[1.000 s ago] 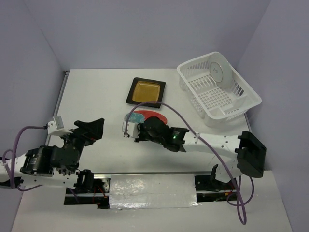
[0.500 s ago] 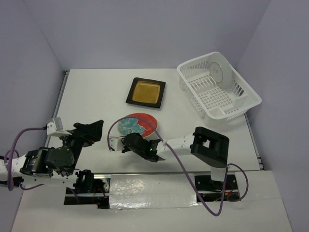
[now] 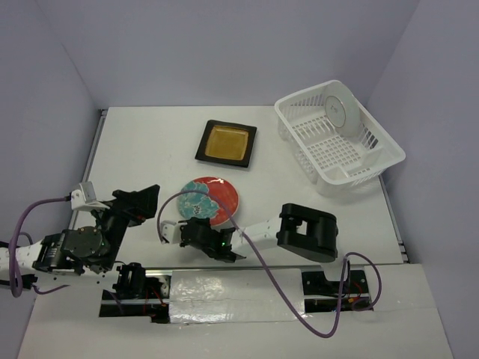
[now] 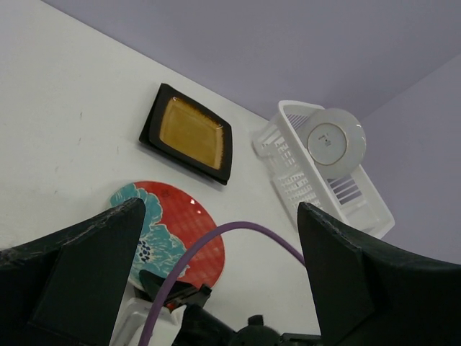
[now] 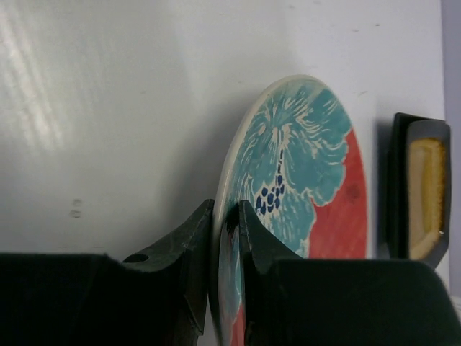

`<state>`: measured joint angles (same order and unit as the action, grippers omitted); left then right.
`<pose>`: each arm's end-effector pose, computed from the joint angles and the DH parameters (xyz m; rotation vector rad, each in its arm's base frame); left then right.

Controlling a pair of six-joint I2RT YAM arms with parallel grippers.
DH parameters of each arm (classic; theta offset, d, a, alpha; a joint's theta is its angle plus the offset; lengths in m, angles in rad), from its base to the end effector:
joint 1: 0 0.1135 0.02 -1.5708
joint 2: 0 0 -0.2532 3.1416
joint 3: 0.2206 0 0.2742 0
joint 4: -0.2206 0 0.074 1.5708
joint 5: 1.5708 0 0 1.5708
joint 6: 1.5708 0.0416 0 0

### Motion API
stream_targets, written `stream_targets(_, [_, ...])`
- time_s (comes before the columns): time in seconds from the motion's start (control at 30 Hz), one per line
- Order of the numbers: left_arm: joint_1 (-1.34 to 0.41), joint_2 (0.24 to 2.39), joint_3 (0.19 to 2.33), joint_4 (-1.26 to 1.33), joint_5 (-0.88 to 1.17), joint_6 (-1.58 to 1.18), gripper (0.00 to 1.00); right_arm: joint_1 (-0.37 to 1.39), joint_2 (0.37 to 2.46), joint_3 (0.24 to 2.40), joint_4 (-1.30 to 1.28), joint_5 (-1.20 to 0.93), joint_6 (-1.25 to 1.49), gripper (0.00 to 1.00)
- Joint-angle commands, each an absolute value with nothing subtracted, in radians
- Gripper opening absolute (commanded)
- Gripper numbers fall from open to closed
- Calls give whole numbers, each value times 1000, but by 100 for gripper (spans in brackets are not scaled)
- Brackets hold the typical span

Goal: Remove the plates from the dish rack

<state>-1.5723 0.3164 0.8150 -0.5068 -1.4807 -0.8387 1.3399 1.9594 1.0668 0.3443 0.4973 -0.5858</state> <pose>0.0413 -0.0635 0.3723 -0.5843 1.5088 -0.7193 0.1166 0.4091 0.1195 -1.4987 1.3946 -0.0598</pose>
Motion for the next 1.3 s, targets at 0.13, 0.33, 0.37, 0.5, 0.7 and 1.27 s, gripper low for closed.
stream_targets(0.13, [-1577,333,822,-494,-1520,-841,99,1399,2054,1121,291,488,-417,26])
stream_targets(0.33, [-1577,333,824,-497,-1522,-845,100,1401,2057,1118,296,506,-410,37])
stream_targets(0.37, [-1577,333,825,-503,-1522,-847,100,1401,2046,1115,293,505,-403,43])
stream_targets(0.5, [-1577,328,827,-521,-1528,-864,99,1410,2005,1104,265,505,-379,52])
stream_targets(0.7, [-1578,334,828,-517,-1531,-855,100,1433,1808,1049,221,458,-324,52])
stream_targets(1.27, [-1574,509,675,198,-1129,-207,100,607,1439,1530,-294,74,-140,57])
